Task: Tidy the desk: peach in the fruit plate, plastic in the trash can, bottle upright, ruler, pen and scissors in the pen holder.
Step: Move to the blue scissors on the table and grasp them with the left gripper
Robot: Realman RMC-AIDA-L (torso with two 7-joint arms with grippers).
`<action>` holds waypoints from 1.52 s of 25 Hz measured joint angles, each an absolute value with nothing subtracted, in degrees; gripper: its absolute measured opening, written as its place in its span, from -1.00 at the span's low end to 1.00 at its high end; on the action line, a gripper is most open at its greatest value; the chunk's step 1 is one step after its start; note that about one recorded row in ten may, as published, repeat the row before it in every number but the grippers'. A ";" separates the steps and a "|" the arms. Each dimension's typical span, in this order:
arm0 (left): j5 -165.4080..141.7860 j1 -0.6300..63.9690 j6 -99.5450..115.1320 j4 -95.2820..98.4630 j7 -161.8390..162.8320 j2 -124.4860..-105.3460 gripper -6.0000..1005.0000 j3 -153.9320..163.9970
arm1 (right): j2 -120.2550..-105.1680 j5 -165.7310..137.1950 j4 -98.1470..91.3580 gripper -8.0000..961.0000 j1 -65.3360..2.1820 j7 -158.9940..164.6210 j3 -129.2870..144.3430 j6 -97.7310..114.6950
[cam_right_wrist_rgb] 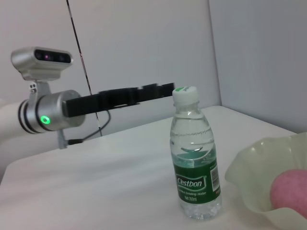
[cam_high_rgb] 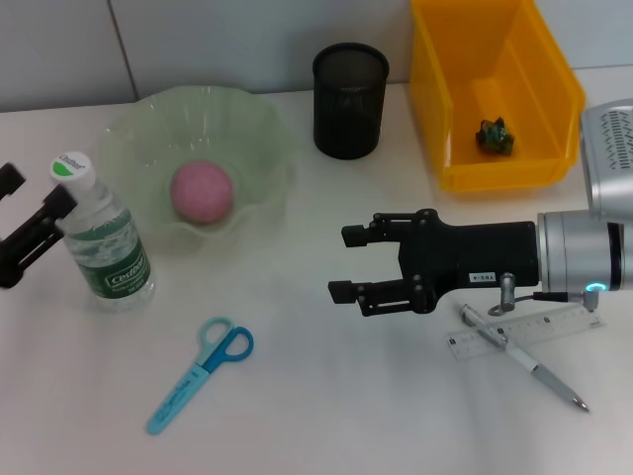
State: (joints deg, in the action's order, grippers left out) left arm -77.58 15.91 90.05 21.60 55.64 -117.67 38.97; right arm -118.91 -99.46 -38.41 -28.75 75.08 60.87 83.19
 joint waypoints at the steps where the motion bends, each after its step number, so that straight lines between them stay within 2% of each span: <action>1: -78.50 15.17 91.01 23.06 57.68 -117.45 0.64 39.04 | -118.91 -99.36 -38.41 0.51 -28.74 75.26 60.80 83.21; 6: -85.56 12.96 97.86 28.84 67.12 -115.69 0.64 39.07 | -118.91 -98.93 -38.58 0.51 -28.83 76.08 60.54 83.24; 10: -91.30 13.16 102.47 32.10 71.53 -115.13 0.64 39.06 | -118.91 -98.84 -39.02 0.51 -28.96 77.22 60.38 83.23; 18: -103.09 17.27 103.58 40.62 74.33 -118.01 0.64 39.02 | -118.82 -98.78 -39.27 0.51 -29.31 79.29 60.24 82.71; 26: -108.68 23.31 99.76 40.75 73.88 -118.48 0.64 42.33 | -118.72 -98.78 -39.94 0.50 -28.59 80.13 57.99 83.12; 33: -108.45 26.43 93.49 40.74 74.05 -118.65 0.64 50.31 | -118.73 -99.10 -41.99 0.50 -26.78 83.22 55.12 83.18; 38: -108.26 27.63 92.61 40.44 74.23 -118.77 0.64 51.39 | -118.13 -99.89 -44.18 0.50 -25.95 86.50 55.46 84.08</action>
